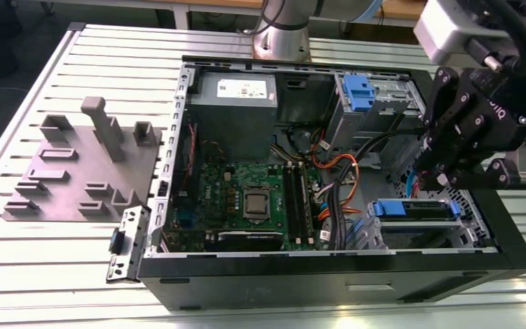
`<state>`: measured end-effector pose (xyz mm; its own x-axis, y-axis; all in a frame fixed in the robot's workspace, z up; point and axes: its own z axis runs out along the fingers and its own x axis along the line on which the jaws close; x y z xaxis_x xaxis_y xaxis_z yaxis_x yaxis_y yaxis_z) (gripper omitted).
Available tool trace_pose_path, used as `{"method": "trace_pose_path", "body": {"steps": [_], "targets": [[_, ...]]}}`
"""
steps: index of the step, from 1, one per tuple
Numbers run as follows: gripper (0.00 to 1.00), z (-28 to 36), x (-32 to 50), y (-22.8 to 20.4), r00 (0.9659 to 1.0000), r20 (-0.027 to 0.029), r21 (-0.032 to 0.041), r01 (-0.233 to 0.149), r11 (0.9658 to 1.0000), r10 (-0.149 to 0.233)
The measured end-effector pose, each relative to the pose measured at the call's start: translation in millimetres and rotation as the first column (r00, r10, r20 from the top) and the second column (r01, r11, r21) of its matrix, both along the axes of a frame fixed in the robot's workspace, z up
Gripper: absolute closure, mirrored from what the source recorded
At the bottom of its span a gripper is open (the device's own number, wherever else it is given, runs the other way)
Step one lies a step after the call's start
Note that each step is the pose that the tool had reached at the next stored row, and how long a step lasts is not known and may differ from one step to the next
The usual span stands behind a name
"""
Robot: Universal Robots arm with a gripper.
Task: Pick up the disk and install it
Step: 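Insert the disk into the insertion slot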
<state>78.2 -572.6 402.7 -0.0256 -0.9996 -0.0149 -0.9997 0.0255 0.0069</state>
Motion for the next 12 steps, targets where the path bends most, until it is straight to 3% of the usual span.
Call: {"method": "trace_pose_path", "body": {"steps": [1, 4, 6, 12], "targets": [[0.64, -1.8, 0.0, 0.0, 1.0, 0.0, -0.0001, 0.0, 1.0, 0.0], [0.82, -7.4, 0.0, 0.0, 1.0, 0.0, 0.0001, 0.0, 1.0, 0.0], [0.87, -11.0, 0.0, 0.0, 1.0, 0.0, 0.0001, 0.0, 1.0, 0.0], [0.89, -20.3, 0.0, 0.0, 1.0, 0.0001, 0.0014, 0.0, 1.0, 0.0]]}}
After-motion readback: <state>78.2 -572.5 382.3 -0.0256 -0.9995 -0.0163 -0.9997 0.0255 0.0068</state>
